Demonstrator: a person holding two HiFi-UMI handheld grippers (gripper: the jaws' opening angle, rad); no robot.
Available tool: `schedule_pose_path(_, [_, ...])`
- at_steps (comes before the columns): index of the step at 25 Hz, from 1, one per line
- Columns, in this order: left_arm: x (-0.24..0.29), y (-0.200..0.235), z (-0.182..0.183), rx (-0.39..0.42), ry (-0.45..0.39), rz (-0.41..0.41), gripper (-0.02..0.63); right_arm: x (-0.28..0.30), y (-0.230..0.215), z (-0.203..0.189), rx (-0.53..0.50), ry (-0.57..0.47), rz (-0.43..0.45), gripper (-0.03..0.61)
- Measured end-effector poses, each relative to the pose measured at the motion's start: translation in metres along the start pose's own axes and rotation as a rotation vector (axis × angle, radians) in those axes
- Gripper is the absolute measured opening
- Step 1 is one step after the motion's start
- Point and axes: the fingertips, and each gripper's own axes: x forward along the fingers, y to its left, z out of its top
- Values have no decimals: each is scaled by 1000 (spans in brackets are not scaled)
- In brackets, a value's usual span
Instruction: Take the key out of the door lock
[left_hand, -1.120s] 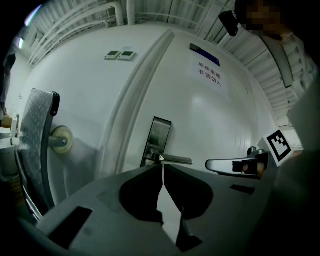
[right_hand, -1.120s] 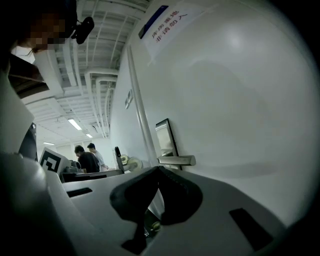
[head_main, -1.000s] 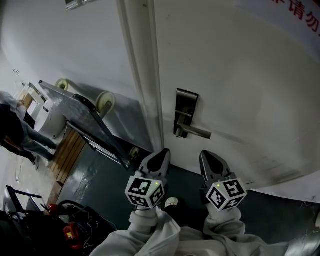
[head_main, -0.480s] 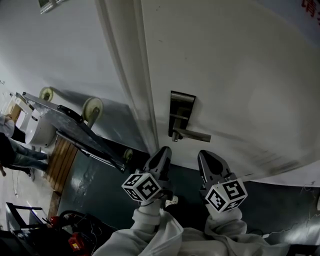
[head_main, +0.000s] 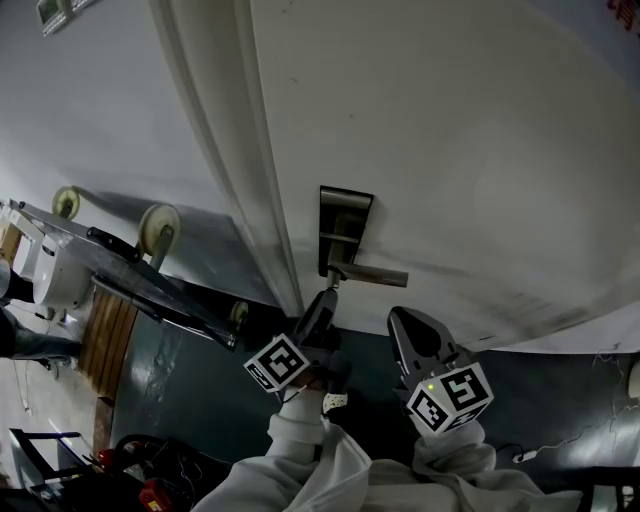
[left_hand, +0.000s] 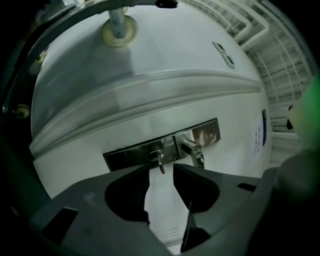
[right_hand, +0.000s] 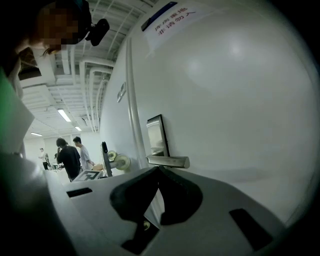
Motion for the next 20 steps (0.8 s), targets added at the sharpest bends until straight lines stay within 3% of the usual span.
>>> schedule_pose_path(3, [11,-1,-2,-131,-23,-56,176,-2,-2,-3,-4,14,-12,52])
schedule_pose_path(5, [19,-5,-3,-173,-35,-93,178,-4,-3,-4,-7,19,-18,52])
schedule_pose_path(12, [32,-1,3,-174,-67,-80,173,-9,-6,-6,-9,28,-32,52])
schedule_pose_path(15, [29,9,3,-164,-78,-25,76,-9,-7,-7,-13,28,-29,52])
schedule_pose_path(20, [30,2,4,-189,-107,-65,35,-10,-6,-8,-15,29,-28,52])
